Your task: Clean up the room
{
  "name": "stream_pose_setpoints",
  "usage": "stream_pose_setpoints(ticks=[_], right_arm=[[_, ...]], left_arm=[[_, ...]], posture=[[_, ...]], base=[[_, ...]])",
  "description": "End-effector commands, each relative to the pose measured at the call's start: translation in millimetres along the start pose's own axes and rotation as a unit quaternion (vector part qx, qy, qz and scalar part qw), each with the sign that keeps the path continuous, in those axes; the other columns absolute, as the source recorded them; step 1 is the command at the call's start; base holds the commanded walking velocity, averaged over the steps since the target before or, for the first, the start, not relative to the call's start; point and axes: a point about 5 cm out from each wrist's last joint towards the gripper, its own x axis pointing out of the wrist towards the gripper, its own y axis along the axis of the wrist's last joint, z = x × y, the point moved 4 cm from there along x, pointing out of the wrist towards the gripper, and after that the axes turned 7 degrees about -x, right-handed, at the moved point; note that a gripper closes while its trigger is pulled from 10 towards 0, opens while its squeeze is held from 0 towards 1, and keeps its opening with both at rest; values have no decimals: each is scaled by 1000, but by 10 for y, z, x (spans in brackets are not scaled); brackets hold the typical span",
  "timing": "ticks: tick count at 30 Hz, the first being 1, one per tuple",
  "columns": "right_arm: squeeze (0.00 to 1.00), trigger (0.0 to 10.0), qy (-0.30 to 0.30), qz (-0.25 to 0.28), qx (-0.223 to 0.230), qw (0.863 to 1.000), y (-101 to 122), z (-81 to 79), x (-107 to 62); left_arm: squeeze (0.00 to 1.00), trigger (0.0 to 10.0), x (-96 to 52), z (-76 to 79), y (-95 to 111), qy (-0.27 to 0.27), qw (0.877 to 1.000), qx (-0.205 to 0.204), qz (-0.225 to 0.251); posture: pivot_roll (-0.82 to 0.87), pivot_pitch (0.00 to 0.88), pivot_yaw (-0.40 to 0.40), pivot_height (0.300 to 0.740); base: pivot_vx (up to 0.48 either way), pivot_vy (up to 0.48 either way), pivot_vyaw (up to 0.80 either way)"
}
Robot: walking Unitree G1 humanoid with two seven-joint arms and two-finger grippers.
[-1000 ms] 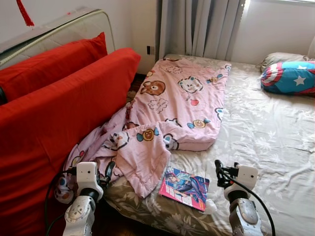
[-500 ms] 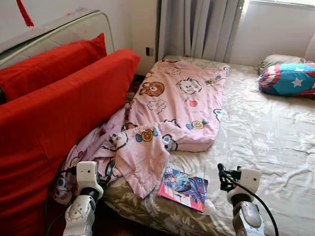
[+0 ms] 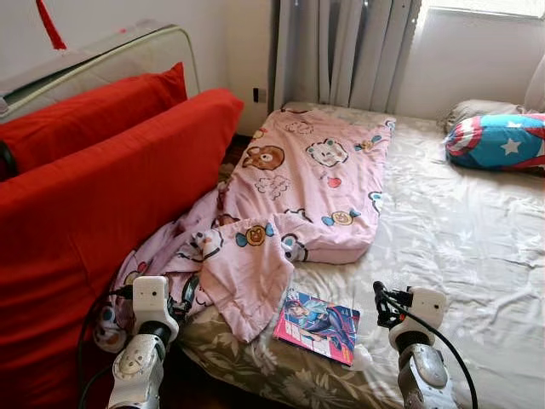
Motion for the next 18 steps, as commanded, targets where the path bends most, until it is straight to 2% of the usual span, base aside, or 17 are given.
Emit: stream_pose_setpoints(ticks=[1,6,18], right_arm=[[0,10000,5,-18,-9,1000,-24,-56,27],[0,10000,7,-7,-6,1000,14,-70,36],[0,10000,7,-11,-12,1000,-17,-81,21]], left_arm=[[0,10000,31,-26,59,-1,1000,5,4],[0,10000,28,-20,52,-2,1000,4,3],[0,10000,4,26,-13,-12,1000,4,-10]], posture=[[5,0,-6,685],[6,0,-9,665],[9,0,-9,665]], base=[[0,0,0],[0,0,0],[0,0,0]])
